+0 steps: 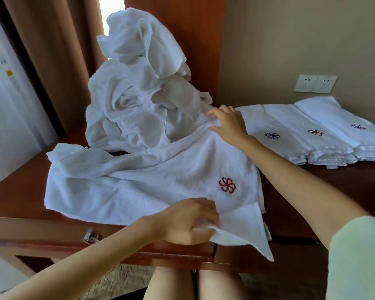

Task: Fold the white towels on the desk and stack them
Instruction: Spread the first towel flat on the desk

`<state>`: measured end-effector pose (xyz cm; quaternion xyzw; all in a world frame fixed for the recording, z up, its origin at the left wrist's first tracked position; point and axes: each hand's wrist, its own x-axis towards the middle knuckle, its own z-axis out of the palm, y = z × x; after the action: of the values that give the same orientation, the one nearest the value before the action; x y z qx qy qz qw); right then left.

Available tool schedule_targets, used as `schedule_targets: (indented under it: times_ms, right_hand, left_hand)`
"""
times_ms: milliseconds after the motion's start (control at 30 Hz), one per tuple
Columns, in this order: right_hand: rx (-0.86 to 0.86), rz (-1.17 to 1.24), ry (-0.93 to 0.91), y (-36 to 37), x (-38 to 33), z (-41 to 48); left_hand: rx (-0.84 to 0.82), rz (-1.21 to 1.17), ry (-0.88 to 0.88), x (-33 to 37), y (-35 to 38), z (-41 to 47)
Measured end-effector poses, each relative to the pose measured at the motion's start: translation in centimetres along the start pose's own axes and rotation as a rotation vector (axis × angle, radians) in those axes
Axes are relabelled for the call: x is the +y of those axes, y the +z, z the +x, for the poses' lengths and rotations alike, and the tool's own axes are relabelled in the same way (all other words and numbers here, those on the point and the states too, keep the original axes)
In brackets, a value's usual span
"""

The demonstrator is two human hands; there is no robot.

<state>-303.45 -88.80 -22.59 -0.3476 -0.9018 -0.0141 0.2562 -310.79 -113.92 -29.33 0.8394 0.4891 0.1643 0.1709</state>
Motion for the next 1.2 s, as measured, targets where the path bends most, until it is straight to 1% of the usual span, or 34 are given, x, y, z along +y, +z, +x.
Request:
schedule_targets:
  times_ms: [33,67,133,167,200,233,267,300,333,367,433,467,500,567,633,700,767,800,867,900,933,967,1000,1033,1067,1100,1133,1167,1200]
  right_hand:
    - [0.006,-0.047,-0.010,0.3,0.0,-0.3]
    - [0.011,-0.041,-0.027,0.7,-0.1,-0.6]
    - [-0.031,0.066,-0.072,1.4,-0.3,-1.5]
    - [-0.081,0.129,-0.078,1.8,-0.4,-2.2]
    - [-0.136,0.185,-0.059,2.2,-0.3,-2.9]
    - [-0.188,0.234,-0.020,2.8,-0.1,-3.7]
    - [-0.232,0.271,0.025,3.5,0.4,-4.6]
    - [-0.269,0.293,0.061,4.2,0.8,-5.6]
    - [-0.298,0.305,0.082,4.9,1.4,-6.6]
    - [-0.317,0.322,0.086,5.6,1.8,-7.6]
    - [-0.321,0.374,0.054,6.6,2.7,-9.3]
    - [-0.329,0.406,0.038,6.8,3.1,-9.8]
    - [-0.348,0.445,0.030,6.8,3.4,-10.1]
    - [-0.387,0.491,0.032,6.3,3.7,-10.1]
    - [-0.375,0.512,0.042,5.1,3.8,-10.1]
    - [-0.349,0.515,0.017,3.5,3.6,-10.4]
    - [-0.409,0.512,-0.043,1.9,3.2,-11.5]
    - [-0.487,0.524,-0.052,1.4,3.0,-12.2]
    - [-0.644,0.550,-0.023,0.7,2.6,-13.4]
    - [-0.649,0.489,-0.039,0.7,2.5,-13.7]
    - [-0.598,0.375,-0.080,0.9,2.5,-13.8]
    - [-0.525,0.316,-0.098,1.1,2.3,-13.7]
    - [-0.451,0.329,-0.089,1.2,2.2,-13.4]
    - [-0.380,0.402,-0.054,1.4,2.1,-13.0]
    - [-0.322,0.468,-0.031,1.6,1.9,-12.5]
    - [-0.284,0.482,-0.021,1.7,1.6,-11.8]
    - [-0.269,0.448,-0.017,1.9,1.5,-11.1]
    - [-0.282,0.433,-0.001,1.9,1.4,-10.2]
    - [-0.306,0.478,0.044,2.0,1.3,-9.3]
  left_hand:
    - [-0.020,-0.084,-0.042,-0.2,-0.2,0.1]
    - [-0.037,-0.190,-0.099,-0.5,-0.4,0.3]
    - [-0.033,-0.456,-0.228,-1.1,-0.6,1.0]
    - [0.010,-0.542,-0.285,-1.5,-0.5,1.5]
    - [0.091,-0.534,-0.310,-1.9,-0.5,2.0]
    - [0.186,-0.445,-0.313,-2.4,-0.5,2.5]
    - [0.272,-0.307,-0.308,-3.0,-0.6,2.9]
    - [0.323,-0.149,-0.303,-3.7,-0.6,3.4]
    - [0.323,-0.013,-0.298,-4.3,-0.4,3.7]
    - [0.274,0.093,-0.297,-5.0,-0.1,4.0]
    - [0.106,0.257,-0.305,-6.0,1.3,4.4]
    - [0.057,0.305,-0.309,-6.3,2.0,4.5]
    - [0.054,0.319,-0.310,-6.7,2.4,4.7]
    - [0.128,0.265,-0.317,-7.2,2.3,5.3]
    - [0.262,0.216,-0.310,-7.7,1.6,6.0]
    - [0.395,0.223,-0.331,-8.4,0.7,6.6]
    - [0.486,0.200,-0.465,-9.2,-0.3,7.5]
    - [0.522,0.160,-0.563,-9.7,-1.1,8.0]
    - [0.544,0.017,-0.763,-10.1,-3.0,9.4]
    - [0.522,-0.065,-0.829,-10.2,-3.8,10.0]
    - [0.474,-0.142,-0.859,-10.2,-4.3,10.4]
    - [0.414,-0.220,-0.861,-10.1,-4.6,10.5]
    - [0.360,-0.301,-0.851,-10.0,-4.8,10.4]
    - [0.311,-0.409,-0.836,-9.8,-5.1,9.9]
    - [0.265,-0.549,-0.808,-9.4,-5.4,9.3]
    - [0.219,-0.683,-0.760,-9.0,-5.9,8.6]
    - [0.170,-0.726,-0.708,-8.5,-6.4,7.9]
    - [0.119,-0.672,-0.671,-8.1,-6.8,7.1]
    - [0.074,-0.540,-0.647,-7.8,-7.0,6.1]
